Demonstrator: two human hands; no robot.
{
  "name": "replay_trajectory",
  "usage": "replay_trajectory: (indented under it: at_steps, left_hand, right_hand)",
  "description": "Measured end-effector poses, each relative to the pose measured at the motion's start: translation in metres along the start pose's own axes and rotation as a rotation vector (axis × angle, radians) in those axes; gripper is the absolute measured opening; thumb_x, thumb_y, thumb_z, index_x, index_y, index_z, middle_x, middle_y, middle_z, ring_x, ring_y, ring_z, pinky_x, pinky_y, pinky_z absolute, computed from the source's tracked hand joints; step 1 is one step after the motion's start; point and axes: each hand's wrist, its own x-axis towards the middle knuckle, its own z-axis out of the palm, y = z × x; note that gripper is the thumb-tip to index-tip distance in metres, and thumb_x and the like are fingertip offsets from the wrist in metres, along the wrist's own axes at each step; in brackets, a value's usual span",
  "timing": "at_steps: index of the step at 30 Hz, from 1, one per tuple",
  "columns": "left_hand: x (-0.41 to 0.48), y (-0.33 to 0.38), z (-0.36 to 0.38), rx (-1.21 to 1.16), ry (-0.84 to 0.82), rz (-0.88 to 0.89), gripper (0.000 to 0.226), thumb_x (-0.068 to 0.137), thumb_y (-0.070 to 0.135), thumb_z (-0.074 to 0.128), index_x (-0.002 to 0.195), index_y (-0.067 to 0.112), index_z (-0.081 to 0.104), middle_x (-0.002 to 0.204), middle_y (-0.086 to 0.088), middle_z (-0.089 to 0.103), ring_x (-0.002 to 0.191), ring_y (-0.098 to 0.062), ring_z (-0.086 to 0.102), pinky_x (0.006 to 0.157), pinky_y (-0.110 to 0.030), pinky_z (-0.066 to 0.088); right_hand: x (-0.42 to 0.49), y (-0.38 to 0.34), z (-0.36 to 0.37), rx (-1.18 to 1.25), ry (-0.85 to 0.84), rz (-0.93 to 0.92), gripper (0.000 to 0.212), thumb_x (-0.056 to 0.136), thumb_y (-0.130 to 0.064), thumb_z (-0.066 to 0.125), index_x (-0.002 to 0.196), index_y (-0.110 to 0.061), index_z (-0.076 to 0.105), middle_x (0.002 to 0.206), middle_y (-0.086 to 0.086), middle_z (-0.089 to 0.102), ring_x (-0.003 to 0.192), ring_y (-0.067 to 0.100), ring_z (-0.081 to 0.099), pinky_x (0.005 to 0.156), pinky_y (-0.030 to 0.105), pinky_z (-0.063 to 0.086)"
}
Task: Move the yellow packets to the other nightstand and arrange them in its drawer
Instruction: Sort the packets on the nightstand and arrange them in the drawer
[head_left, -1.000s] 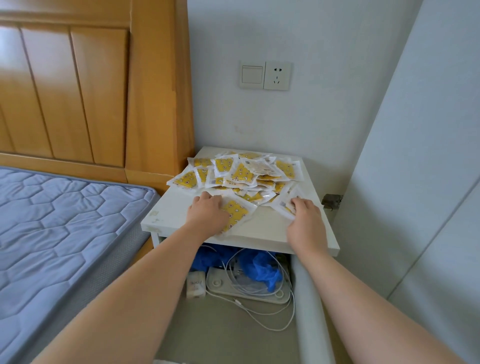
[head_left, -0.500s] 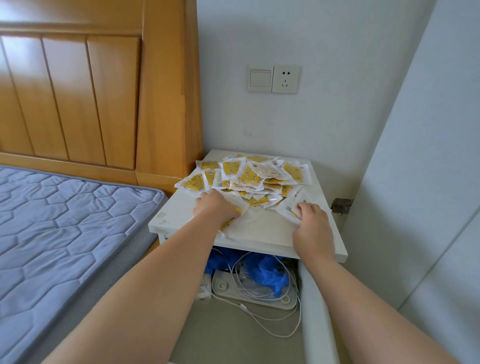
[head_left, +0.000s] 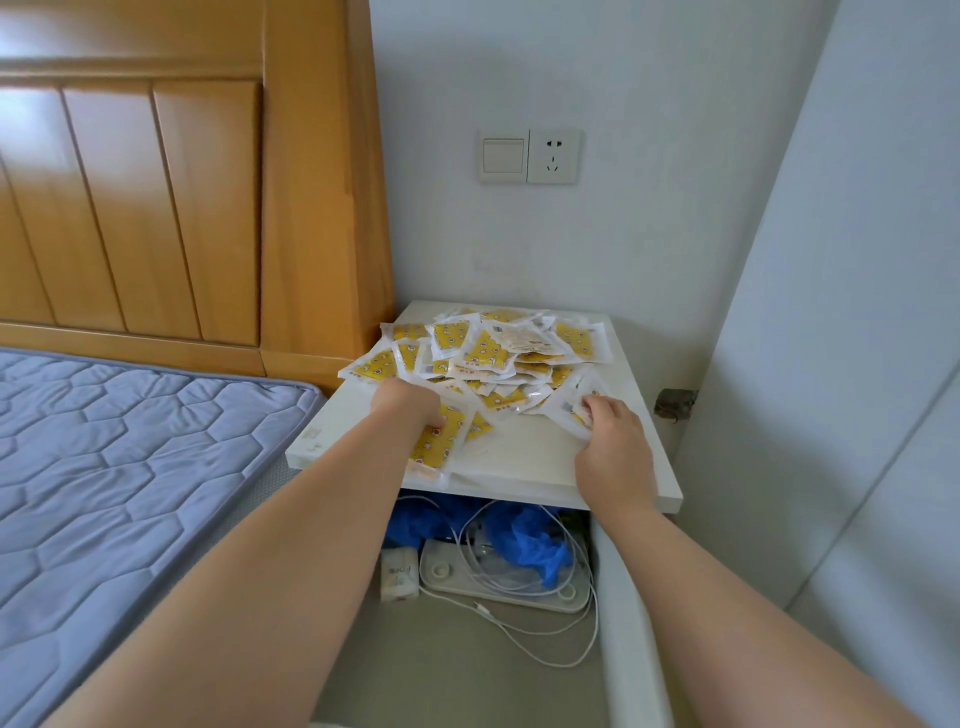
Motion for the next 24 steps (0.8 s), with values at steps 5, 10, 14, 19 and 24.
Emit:
replay_trajectory:
  at_steps: [5,10,14,19,24]
  left_hand:
    - [-0.026,-0.015,0.007,-0.703,-0.12,-0.167,0.036,0.08,0.014,0.077,0.105,-0.001,0.054,0.088,-0.008,0.06,0.091,-0.022,0.058,0.081,-0.035,0.051]
    - [-0.078,-0.033,0.023,-1.156,-0.27,-0.12,0.03,0.08,-0.004,0.071,0.109,0.002,0.065,0.102,-0.016,0.071,0.089,-0.031,0.07,0.074,-0.049,0.056]
    - [-0.108,-0.056,0.036,-1.26,-0.355,-0.1,0.021,0.089,0.004,0.062,0.11,0.008,0.062,0.103,-0.012,0.071,0.091,-0.026,0.069,0.07,-0.044,0.056]
    - [-0.119,-0.099,0.058,-1.227,-0.343,-0.264,0.021,0.09,0.011,0.063,0.111,0.013,0.06,0.105,-0.01,0.07,0.098,-0.029,0.067,0.07,-0.046,0.054]
    - [-0.117,-0.133,0.083,-1.013,-0.356,-0.479,0.035,0.086,0.016,0.07,0.118,0.011,0.057,0.105,-0.012,0.068,0.095,-0.03,0.068,0.088,-0.047,0.054]
  right_hand:
    - [-0.01,-0.002,-0.009,0.19,0.025,-0.006,0.062,0.081,0.014,0.04,0.138,-0.012,0.045,0.138,0.004,0.049,0.125,0.023,0.045,0.1,0.03,0.037]
    - [-0.053,-0.019,-0.023,0.42,0.021,0.03,0.058,0.086,0.013,0.046,0.136,-0.015,0.047,0.125,-0.004,0.055,0.11,0.012,0.052,0.083,0.007,0.037]
    - [-0.099,-0.034,-0.027,0.491,0.044,-0.036,0.055,0.084,0.013,0.051,0.129,-0.019,0.052,0.118,-0.01,0.055,0.105,0.003,0.049,0.082,0.002,0.038]
    - [-0.138,-0.037,-0.021,0.508,-0.006,-0.094,0.049,0.086,0.008,0.054,0.126,-0.02,0.055,0.114,-0.008,0.058,0.101,0.007,0.052,0.079,0.001,0.04]
    - [-0.15,-0.032,-0.005,0.386,-0.269,-0.05,0.041,0.092,0.002,0.049,0.128,-0.018,0.053,0.102,-0.011,0.051,0.093,0.007,0.05,0.067,0.004,0.036]
